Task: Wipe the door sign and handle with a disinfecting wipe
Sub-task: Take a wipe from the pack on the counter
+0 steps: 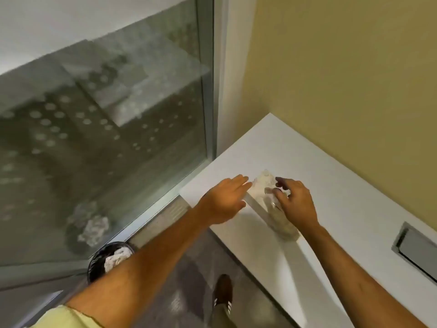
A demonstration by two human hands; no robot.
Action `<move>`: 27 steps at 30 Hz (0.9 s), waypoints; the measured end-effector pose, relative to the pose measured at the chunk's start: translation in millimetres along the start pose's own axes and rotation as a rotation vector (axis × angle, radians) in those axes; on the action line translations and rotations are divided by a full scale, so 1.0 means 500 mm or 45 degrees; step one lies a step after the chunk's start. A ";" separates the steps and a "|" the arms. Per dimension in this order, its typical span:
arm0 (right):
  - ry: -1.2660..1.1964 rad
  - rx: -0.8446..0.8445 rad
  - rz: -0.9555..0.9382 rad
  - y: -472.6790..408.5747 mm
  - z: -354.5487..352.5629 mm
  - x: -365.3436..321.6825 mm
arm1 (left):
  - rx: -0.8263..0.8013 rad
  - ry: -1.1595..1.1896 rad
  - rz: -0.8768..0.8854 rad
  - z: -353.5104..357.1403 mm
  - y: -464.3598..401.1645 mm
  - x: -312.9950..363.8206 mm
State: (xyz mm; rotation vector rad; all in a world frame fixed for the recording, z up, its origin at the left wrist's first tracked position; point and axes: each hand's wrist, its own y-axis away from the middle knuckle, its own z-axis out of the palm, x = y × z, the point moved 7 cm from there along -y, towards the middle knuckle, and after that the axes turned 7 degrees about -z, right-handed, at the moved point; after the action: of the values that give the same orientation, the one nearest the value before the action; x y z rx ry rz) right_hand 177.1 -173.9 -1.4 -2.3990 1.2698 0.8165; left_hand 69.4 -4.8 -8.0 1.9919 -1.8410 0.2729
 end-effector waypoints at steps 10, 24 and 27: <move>0.177 -0.263 0.104 -0.015 0.135 0.171 | -0.235 -0.193 0.186 0.252 -0.202 -0.012; -0.129 0.077 0.218 -0.039 0.093 0.152 | -0.314 -0.324 0.099 0.272 -0.213 -0.019; -0.195 0.168 0.194 -0.036 0.042 0.114 | -0.279 -0.206 0.075 0.213 -0.191 -0.004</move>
State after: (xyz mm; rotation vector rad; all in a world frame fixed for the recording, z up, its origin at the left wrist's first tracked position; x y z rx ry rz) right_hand 210.4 -190.1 -52.8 -2.1149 1.4107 0.9094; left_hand 149.3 -44.5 -120.2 1.8583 -1.9371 -0.0742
